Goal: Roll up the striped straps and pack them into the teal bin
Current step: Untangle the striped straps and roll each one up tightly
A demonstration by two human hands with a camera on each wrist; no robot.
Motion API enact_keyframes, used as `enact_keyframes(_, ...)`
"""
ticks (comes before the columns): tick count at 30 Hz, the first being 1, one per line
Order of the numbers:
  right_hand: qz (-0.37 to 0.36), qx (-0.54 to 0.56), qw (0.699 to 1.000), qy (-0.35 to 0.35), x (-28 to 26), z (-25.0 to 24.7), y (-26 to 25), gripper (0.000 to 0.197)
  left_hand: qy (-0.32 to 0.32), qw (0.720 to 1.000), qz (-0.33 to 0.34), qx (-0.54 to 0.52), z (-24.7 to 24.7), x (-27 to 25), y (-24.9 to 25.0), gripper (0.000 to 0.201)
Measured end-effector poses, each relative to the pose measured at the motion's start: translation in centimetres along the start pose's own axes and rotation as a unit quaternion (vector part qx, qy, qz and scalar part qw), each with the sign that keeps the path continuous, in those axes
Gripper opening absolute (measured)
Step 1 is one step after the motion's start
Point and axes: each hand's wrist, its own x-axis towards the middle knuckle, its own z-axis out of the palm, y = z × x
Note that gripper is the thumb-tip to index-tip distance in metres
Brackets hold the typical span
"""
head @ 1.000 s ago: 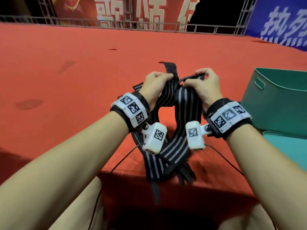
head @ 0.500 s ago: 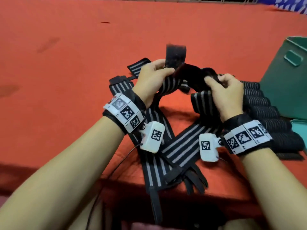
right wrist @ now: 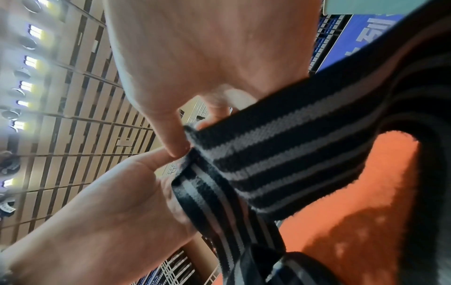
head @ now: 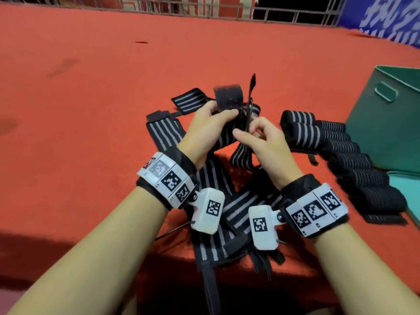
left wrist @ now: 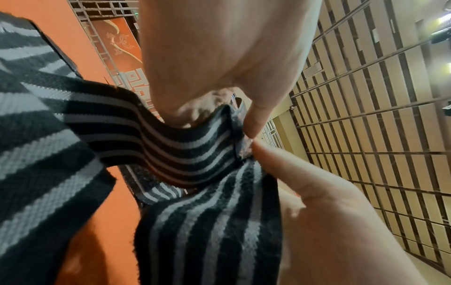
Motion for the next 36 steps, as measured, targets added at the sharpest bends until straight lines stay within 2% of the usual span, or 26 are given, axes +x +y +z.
enact_keyframes(1, -0.002, 0.012, 1.000, -0.005, -0.1, 0.1, -0.3, 0.035, 0.000, 1.000, 0.000, 0.004, 0.0, 0.0, 0.1, 0.043)
enact_keyframes(4, 0.004, 0.035, 0.999, 0.011, 0.2, 0.2, -1.0, 0.060, 0.001, 1.000, 0.005, 0.010, -0.4, 0.2, 0.1, 0.035)
enact_keyframes(5, 0.005, 0.030, 0.999, 0.020, 0.2, 0.2, -1.1, 0.060, -0.004, 1.000, 0.008, 0.013, -0.6, 0.2, 0.1, 0.030)
enact_keyframes(8, 0.000, -0.023, 0.997, 0.073, 0.4, -0.4, -0.4, 0.041, -0.035, 0.999, -0.001, 0.032, -0.9, -0.1, 0.2, 0.024)
enact_keyframes(10, -0.002, -0.053, 0.994, 0.096, 0.2, -0.7, -0.1, 0.044, -0.048, 0.998, -0.014, 0.032, -0.9, -0.4, 0.2, 0.024)
enact_keyframes(14, -0.003, 0.013, 0.996, 0.086, 0.1, -1.0, -0.7, 0.047, -0.039, 0.999, -0.024, 0.008, -1.1, -0.6, 0.3, 0.026)
enact_keyframes(17, -0.040, -0.002, 0.997, 0.065, 0.0, -1.2, -1.4, 0.024, -0.022, 0.999, -0.029, -0.021, -1.4, -0.6, 0.4, 0.030)
enact_keyframes(19, -0.054, 0.005, 0.997, 0.057, 0.0, -1.2, -1.5, 0.018, -0.015, 0.999, -0.024, -0.037, -1.8, -0.7, 0.3, 0.031)
enact_keyframes(27, -0.033, 0.064, 0.997, 0.034, -0.4, -0.7, -1.0, 0.019, -0.002, 0.997, 0.013, -0.071, -2.4, -1.1, -0.1, 0.023)
enact_keyframes(36, -0.006, 0.173, 0.984, 0.037, -0.4, -1.3, -1.2, 0.018, -0.004, 0.995, -0.021, -0.100, -0.2, -0.8, -0.6, 0.027)
